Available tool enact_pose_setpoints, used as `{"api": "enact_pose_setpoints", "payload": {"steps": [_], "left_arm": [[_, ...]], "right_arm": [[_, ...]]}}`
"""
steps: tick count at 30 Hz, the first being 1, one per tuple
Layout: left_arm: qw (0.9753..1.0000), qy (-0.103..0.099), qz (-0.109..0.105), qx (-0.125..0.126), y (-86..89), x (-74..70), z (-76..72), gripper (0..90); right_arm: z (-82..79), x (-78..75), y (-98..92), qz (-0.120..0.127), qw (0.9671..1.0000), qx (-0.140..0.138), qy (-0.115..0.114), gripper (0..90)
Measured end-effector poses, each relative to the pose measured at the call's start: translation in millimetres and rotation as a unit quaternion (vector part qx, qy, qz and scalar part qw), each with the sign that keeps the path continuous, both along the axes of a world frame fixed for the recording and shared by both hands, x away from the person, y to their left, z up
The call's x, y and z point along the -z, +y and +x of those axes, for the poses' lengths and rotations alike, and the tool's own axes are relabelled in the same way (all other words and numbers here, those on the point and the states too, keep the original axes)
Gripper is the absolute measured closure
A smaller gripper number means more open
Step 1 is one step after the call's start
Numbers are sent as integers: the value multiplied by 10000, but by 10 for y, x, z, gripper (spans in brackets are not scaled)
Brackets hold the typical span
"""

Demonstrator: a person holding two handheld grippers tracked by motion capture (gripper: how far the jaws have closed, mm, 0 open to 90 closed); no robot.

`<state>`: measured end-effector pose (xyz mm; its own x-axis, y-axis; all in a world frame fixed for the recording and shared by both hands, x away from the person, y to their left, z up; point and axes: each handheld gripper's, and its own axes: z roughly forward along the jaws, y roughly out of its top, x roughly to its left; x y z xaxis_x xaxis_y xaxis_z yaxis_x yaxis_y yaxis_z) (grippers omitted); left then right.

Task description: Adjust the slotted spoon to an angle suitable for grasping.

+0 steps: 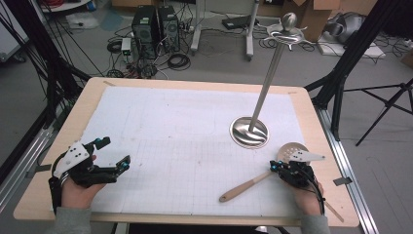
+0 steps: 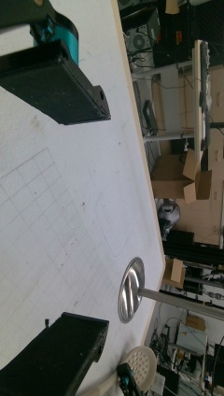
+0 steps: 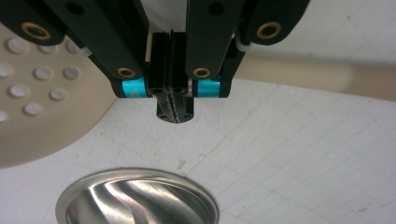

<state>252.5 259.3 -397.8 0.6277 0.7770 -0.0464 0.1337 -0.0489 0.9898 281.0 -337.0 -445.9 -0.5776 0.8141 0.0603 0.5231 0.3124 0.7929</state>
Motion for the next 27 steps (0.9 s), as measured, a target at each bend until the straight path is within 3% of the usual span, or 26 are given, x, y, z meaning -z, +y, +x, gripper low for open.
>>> {"api": "enact_pose_setpoints", "payload": {"steps": [5,7,9,14,19,27], "left_arm": [[10000,18,37,43,-35,3,16,28],[10000,26,47,61,-48,7,26,28],[10000,32,54,72,-56,12,38,28],[9999,22,56,90,-71,11,43,28],[9999,8,62,100,-79,4,47,28],[9999,44,58,115,-90,19,65,28]], "right_arm": [[-18,-32,2,-92,9998,-138,-112,900],[-76,-87,22,116,9989,-296,-335,900],[-152,-147,54,219,9979,-475,-382,900],[-392,-173,203,306,9943,-980,-279,900],[-580,-132,354,217,9889,-1440,-285,900],[-642,-52,516,144,9810,-1929,-150,900]]}}
